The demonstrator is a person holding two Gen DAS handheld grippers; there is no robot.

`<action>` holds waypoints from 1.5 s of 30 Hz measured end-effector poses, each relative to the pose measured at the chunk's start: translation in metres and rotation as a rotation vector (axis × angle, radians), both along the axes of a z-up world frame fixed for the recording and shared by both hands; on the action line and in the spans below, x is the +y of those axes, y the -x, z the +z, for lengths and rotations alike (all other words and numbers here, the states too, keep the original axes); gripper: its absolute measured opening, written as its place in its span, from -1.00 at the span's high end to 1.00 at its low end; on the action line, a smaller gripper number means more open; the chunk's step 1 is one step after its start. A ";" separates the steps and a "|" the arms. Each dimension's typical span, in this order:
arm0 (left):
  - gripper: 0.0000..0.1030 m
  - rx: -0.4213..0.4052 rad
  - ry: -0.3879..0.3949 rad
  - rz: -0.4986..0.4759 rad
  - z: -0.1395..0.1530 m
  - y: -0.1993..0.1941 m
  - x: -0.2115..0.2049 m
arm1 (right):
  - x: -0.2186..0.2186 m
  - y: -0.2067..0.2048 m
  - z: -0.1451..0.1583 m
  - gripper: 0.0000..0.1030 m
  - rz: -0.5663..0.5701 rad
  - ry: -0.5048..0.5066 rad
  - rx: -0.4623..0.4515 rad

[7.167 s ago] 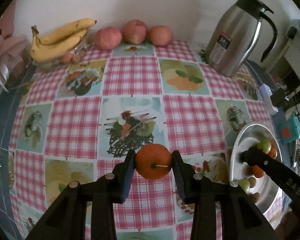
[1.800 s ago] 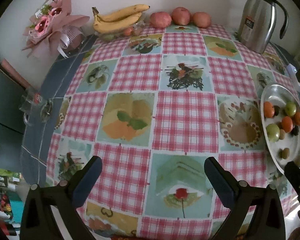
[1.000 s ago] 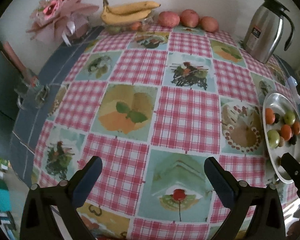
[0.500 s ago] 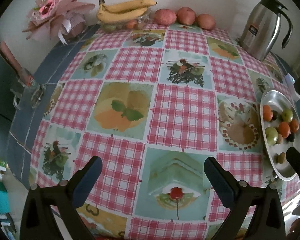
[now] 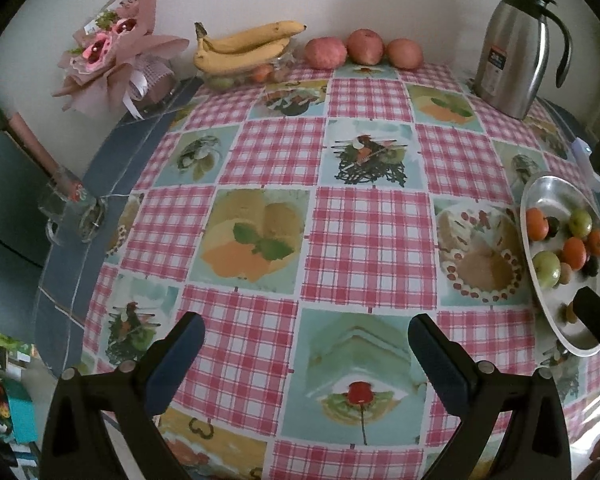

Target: Organize fruits

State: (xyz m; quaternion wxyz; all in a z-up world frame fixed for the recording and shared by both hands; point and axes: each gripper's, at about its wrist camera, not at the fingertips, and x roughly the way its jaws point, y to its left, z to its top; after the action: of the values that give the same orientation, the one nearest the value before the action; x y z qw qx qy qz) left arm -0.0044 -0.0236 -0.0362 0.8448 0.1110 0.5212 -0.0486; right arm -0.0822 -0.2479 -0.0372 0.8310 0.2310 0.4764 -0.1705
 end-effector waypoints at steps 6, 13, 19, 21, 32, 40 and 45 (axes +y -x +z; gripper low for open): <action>-1.00 -0.016 0.007 0.029 0.003 0.000 0.005 | 0.002 -0.001 -0.001 -0.91 0.001 -0.002 0.007; -1.00 -0.055 0.016 0.053 0.010 0.000 0.011 | 0.004 -0.003 -0.002 -0.91 0.010 0.006 0.015; -1.00 -0.089 0.011 0.041 0.015 0.002 0.010 | 0.005 -0.003 -0.003 -0.91 0.009 0.006 0.018; -1.00 -0.088 0.011 0.040 0.015 0.002 0.009 | 0.005 -0.003 -0.003 -0.91 0.011 0.006 0.019; -1.00 -0.087 0.011 0.039 0.015 0.002 0.010 | 0.005 -0.003 -0.005 -0.91 0.010 0.003 0.025; -1.00 -0.086 0.011 0.040 0.015 0.002 0.010 | 0.005 -0.004 -0.007 -0.91 0.011 -0.001 0.030; -1.00 -0.085 0.011 0.042 0.015 0.002 0.011 | 0.005 -0.003 -0.007 -0.91 0.011 -0.001 0.031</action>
State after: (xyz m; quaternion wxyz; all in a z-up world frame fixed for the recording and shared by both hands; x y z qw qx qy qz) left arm -0.0063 -0.0126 -0.0215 0.8676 0.0974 0.4868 -0.0288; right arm -0.0787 -0.2431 -0.0442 0.8244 0.2262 0.4905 -0.1690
